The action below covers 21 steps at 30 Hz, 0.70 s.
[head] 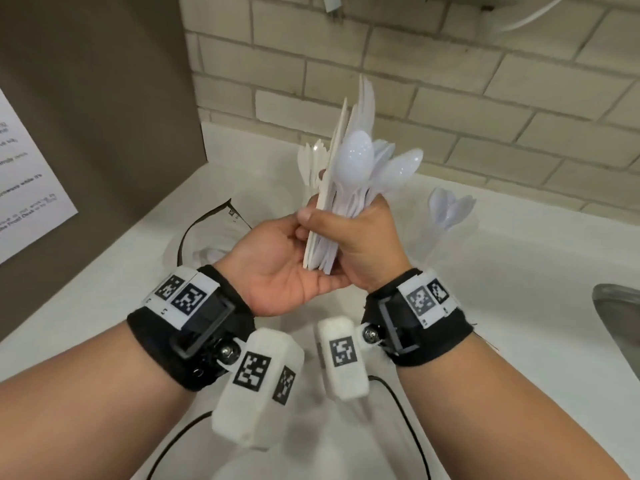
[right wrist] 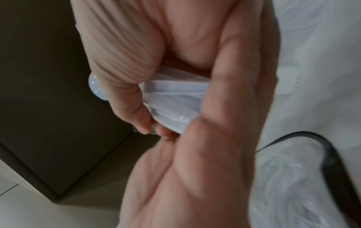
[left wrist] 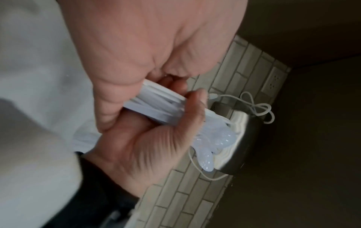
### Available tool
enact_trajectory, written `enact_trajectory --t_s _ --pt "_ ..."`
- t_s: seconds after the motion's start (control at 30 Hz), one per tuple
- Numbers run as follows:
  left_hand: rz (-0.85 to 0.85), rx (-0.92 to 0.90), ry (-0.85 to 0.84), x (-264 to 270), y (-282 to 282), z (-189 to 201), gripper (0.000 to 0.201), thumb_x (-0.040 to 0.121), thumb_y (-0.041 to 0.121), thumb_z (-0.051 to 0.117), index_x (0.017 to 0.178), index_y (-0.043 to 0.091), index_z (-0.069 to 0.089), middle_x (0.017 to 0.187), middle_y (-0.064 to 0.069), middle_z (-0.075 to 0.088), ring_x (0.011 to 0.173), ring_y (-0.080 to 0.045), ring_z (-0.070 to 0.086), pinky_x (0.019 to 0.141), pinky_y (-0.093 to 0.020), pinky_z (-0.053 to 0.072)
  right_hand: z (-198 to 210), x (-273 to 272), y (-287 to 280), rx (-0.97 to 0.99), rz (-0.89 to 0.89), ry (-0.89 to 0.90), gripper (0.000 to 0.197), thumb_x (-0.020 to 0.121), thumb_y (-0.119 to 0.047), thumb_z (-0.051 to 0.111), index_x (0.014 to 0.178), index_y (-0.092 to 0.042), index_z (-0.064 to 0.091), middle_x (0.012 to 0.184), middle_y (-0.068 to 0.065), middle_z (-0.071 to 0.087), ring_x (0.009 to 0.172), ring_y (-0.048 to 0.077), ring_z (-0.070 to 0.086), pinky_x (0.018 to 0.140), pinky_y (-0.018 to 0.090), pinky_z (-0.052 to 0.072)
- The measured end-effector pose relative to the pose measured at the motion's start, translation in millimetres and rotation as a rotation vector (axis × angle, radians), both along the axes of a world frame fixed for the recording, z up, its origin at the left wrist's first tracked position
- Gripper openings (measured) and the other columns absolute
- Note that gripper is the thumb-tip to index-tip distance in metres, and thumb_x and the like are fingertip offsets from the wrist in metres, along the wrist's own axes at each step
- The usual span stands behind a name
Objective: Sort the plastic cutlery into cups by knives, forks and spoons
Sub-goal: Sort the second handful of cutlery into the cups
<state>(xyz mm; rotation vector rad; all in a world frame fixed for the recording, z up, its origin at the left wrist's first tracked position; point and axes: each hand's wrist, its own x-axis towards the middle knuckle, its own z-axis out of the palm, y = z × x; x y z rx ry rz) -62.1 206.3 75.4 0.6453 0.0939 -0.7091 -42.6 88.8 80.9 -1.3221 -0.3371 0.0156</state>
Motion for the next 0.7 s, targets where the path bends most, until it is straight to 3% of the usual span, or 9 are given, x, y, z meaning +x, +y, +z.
enact_trajectory --t_s 0.27,0.33,0.37,0.4,0.43,0.5,0.57,0.63,0.7 --pt "-0.016 0.077 0.006 14 -4 -12 0.056 0.1 0.049 0.025 0.137 0.014 0.051 0.133 -0.012 0.058 0.126 -0.033 0.053 0.111 -0.053 0.031 -15 -2 -10 0.055 -0.013 0.114 0.021 0.076 0.001 0.069 0.09 -0.011 0.061 0.064 0.005 0.06 0.056 0.022 0.059 0.065 0.036 0.051" --pt "-0.047 0.172 -0.099 14 -5 -9 0.056 0.097 0.055 0.026 0.127 0.021 0.059 0.105 -0.003 0.07 0.114 -0.025 0.06 0.106 -0.053 0.035 -19 -3 -11 0.003 0.023 0.132 0.013 0.078 0.001 0.066 0.081 -0.01 0.06 0.059 0.004 0.058 0.054 0.019 0.057 0.062 0.034 0.049" --pt "-0.063 0.261 -0.167 14 -6 -8 0.058 0.094 0.061 0.027 0.119 0.022 0.063 0.082 -0.001 0.063 0.098 -0.02 0.061 0.102 -0.048 0.035 -21 -3 -12 0.002 0.053 0.148 0.011 0.077 0.0 0.064 0.075 -0.01 0.058 0.055 0.005 0.054 0.052 0.02 0.053 0.058 0.034 0.046" --pt "-0.062 0.352 -0.252 13 -6 -8 0.059 0.09 0.066 0.031 0.114 0.021 0.062 0.073 -0.002 0.053 0.084 -0.014 0.054 0.096 -0.04 0.035 -22 -2 -14 0.026 0.098 0.165 0.011 0.076 0.001 0.059 0.071 -0.008 0.055 0.052 0.006 0.05 0.049 0.021 0.049 0.055 0.032 0.043" --pt "-0.052 0.415 -0.35 12 -7 -10 0.061 0.085 0.069 0.04 0.117 0.02 0.059 0.08 -0.005 0.052 0.077 -0.011 0.047 0.088 -0.031 0.036 -22 -1 -17 0.062 0.156 0.184 0.012 0.075 0.004 0.054 0.07 -0.007 0.051 0.052 0.007 0.046 0.047 0.019 0.045 0.052 0.029 0.041" --pt "-0.024 0.499 -0.509 14 -7 -11 0.076 0.072 0.062 0.067 0.126 0.01 0.052 0.105 -0.005 0.06 0.081 -0.009 0.053 0.069 -0.019 0.045 -24 -2 -22 0.099 0.294 0.246 0.015 0.073 0.01 0.048 0.072 -0.005 0.049 0.055 0.006 0.042 0.043 0.013 0.043 0.047 0.023 0.039" --pt "-0.041 0.581 -0.576 12 -7 -8 0.074 0.064 0.038 0.081 0.125 0.007 0.055 0.112 -0.004 0.067 0.094 -0.015 0.064 0.057 -0.02 0.051 -32 -7 -23 0.07 0.445 0.304 0.019 0.071 0.011 0.05 0.073 -0.007 0.051 0.05 0.001 0.043 0.04 0.009 0.043 0.046 0.02 0.038" --pt "-0.092 0.675 -0.644 11 -9 -5 0.047 0.066 0.022 0.078 0.109 0.008 0.066 0.104 -0.008 0.071 0.094 -0.022 0.068 0.058 -0.03 0.057 -38 -12 -21 0.022 0.587 0.326 0.016 0.066 0.003 0.057 0.064 -0.013 0.057 0.046 -0.004 0.045 0.039 0.007 0.045 0.046 0.019 0.04" --pt "-0.099 0.737 -0.709 10 -12 -3 0.025 0.07 0.018 0.073 0.091 0.006 0.071 0.103 -0.007 0.073 0.094 -0.021 0.069 0.073 -0.036 0.059 -41 -15 -21 0.024 0.684 0.362 0.01 0.063 -0.007 0.057 0.056 -0.014 0.059 0.045 -0.006 0.048 0.039 0.005 0.047 0.047 0.019 0.043"
